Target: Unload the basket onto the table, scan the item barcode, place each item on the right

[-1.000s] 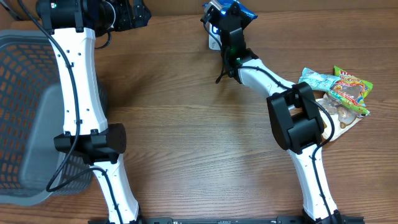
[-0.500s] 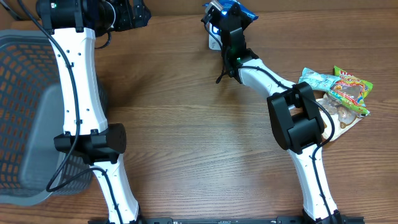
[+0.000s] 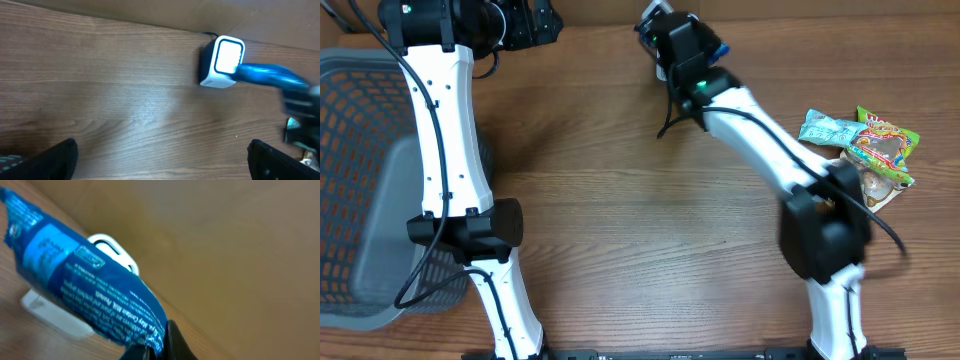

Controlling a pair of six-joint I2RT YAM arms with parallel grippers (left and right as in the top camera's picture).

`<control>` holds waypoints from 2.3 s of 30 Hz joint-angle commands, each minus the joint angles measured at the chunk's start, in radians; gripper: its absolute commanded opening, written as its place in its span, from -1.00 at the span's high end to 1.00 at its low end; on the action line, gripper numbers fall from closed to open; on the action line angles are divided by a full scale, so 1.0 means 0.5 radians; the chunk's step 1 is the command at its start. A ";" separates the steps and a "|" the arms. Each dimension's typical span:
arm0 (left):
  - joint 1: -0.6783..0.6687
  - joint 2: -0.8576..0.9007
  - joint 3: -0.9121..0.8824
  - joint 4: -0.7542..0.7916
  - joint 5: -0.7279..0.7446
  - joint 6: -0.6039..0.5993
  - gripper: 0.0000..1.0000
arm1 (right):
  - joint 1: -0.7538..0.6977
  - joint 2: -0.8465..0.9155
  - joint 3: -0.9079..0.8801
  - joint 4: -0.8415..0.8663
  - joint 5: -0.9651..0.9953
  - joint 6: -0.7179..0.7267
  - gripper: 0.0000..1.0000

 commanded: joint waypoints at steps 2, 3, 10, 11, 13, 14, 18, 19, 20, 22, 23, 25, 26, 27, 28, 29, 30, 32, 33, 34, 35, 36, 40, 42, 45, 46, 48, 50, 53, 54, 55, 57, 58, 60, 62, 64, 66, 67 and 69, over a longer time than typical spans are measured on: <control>-0.002 -0.031 0.028 0.005 0.014 -0.011 -1.00 | -0.242 -0.489 0.040 -0.539 -0.185 0.959 0.92; -0.002 -0.031 0.028 0.004 0.013 -0.012 -0.99 | -0.359 -0.549 0.040 -0.789 -0.307 1.098 0.92; -0.002 -0.031 0.028 0.004 0.014 -0.012 -1.00 | -1.059 -0.568 -0.168 -1.461 -0.665 1.418 0.92; -0.003 -0.031 0.028 0.005 0.014 -0.012 -1.00 | -1.136 -0.568 -0.237 -1.447 -0.731 1.409 0.92; -0.002 -0.031 0.028 0.005 0.014 -0.011 -1.00 | -1.244 -0.568 -0.359 -1.414 -0.853 1.373 0.92; -0.002 -0.031 0.028 0.005 0.013 -0.012 -1.00 | -1.338 -0.568 -0.489 -1.394 -0.951 1.374 0.92; -0.002 -0.031 0.028 0.004 0.013 -0.012 -1.00 | -1.443 -0.568 -0.687 -1.403 -0.993 1.375 0.82; -0.002 -0.031 0.028 0.004 0.014 -0.011 -0.99 | -1.453 -0.568 -0.699 -1.413 -0.993 1.375 0.63; -0.002 -0.031 0.028 0.004 0.014 -0.011 -1.00 | -1.466 -0.568 -0.703 -1.434 -0.995 1.377 -1.00; -0.002 -0.031 0.028 0.004 0.013 -0.011 -0.99 | -1.479 -0.581 -0.671 -1.502 -1.064 1.376 -1.00; -0.002 -0.031 0.028 0.004 0.013 -0.012 -1.00 | -1.487 -0.593 -0.640 -1.551 -1.107 1.375 -1.00; -0.002 -0.031 0.028 0.004 0.013 -0.012 -0.99 | -1.511 -0.654 -0.553 -1.658 -1.275 1.312 -1.00; -0.002 -0.031 0.028 0.004 0.013 -0.012 -0.99 | -1.518 -0.689 -0.520 -1.687 -1.353 1.266 -1.00; -0.002 -0.031 0.028 0.005 0.013 -0.011 -0.99 | -1.530 -0.757 -0.472 -1.728 -1.473 1.196 -1.00; -0.003 -0.031 0.028 0.005 0.013 -0.012 -0.99 | -1.544 -0.872 -0.410 -1.777 -1.620 1.125 -1.00; -0.002 -0.031 0.028 0.004 0.013 -0.012 -0.99 | -1.549 -0.961 -0.372 -1.805 -1.707 1.093 -1.00; -0.002 -0.031 0.028 0.005 0.014 -0.012 -0.99 | -1.548 -1.067 -0.336 -1.834 -1.780 1.064 -1.00; -0.002 -0.031 0.028 0.005 0.013 -0.011 -0.99 | -1.548 -1.356 -0.229 -1.943 -1.834 1.062 -1.00; -0.002 -0.031 0.028 0.005 0.014 -0.012 -0.99 | -1.548 -1.455 -0.187 -1.985 -1.825 1.061 -1.00; -0.002 -0.031 0.028 0.005 0.013 -0.012 -0.99 | -1.548 -1.550 -0.153 -1.997 -1.820 1.062 -1.00; -0.002 -0.031 0.028 0.004 0.013 -0.012 -1.00 | -1.548 -1.654 -0.126 -1.962 -1.811 1.061 -1.00; -0.002 -0.031 0.028 0.004 0.013 -0.012 -0.99 | -1.548 -1.724 -0.119 -1.936 -1.814 1.061 -1.00; -0.003 -0.031 0.028 0.004 0.014 -0.012 -1.00 | -1.548 -2.064 -0.118 -1.872 -1.814 1.061 -1.00; -0.003 -0.031 0.028 0.004 0.014 -0.011 -0.99 | -1.548 -2.213 -0.118 -1.882 -1.814 1.062 -1.00; -0.002 -0.031 0.028 0.004 0.013 -0.012 -0.99 | -1.548 -2.408 -0.118 -1.882 -1.814 1.061 -1.00; -0.002 -0.031 0.028 0.005 0.014 -0.012 -0.99 | -1.547 -2.481 -0.119 -1.883 -1.813 1.061 -1.00; -0.002 -0.031 0.028 0.005 0.014 -0.012 -0.99 | -1.478 -2.545 -0.119 -1.885 -1.814 1.067 -1.00; -0.002 -0.031 0.028 0.004 0.014 -0.011 -0.99 | -1.441 -2.573 -0.119 -1.901 -1.814 1.067 -1.00; -0.003 -0.031 0.028 0.004 0.014 -0.012 -0.99 | -1.434 -2.576 -0.124 -1.952 -1.814 1.067 -1.00; -0.005 -0.031 0.028 0.004 0.014 -0.012 -0.99 | -1.440 -2.602 -0.139 -1.953 -1.772 1.053 -1.00; -0.005 -0.031 0.028 0.005 0.013 -0.011 -1.00 | -1.440 -2.614 -0.148 -1.948 -1.723 1.033 -1.00; -0.005 -0.031 0.028 0.005 0.013 -0.011 -0.99 | -1.434 -2.704 -0.294 -1.887 -1.550 1.013 -1.00; -0.004 -0.031 0.028 0.004 0.014 -0.012 -0.99 | -1.433 -2.802 -0.481 -1.792 -1.489 1.013 -1.00; -0.005 -0.031 0.028 0.004 0.014 -0.012 -0.99 | -1.433 -2.967 -0.807 -1.550 -1.460 1.013 -1.00; -0.004 -0.031 0.028 0.004 0.013 -0.012 -1.00 | -1.429 -3.136 -1.154 -1.246 -1.458 1.013 -1.00; -0.005 -0.031 0.028 0.004 0.013 -0.012 -1.00 | -1.429 -3.277 -1.457 -0.970 -1.468 1.015 -1.00; -0.005 -0.031 0.028 0.005 0.014 -0.012 -1.00 | -1.429 -3.436 -1.800 -0.662 -1.503 1.015 -1.00; -0.005 -0.031 0.028 0.004 0.014 -0.011 -1.00 | -1.429 -3.494 -1.921 -0.558 -1.516 1.015 -1.00; -0.005 -0.031 0.028 0.004 0.014 -0.012 -1.00 | -1.429 -3.687 -2.319 -0.242 -1.576 1.015 -1.00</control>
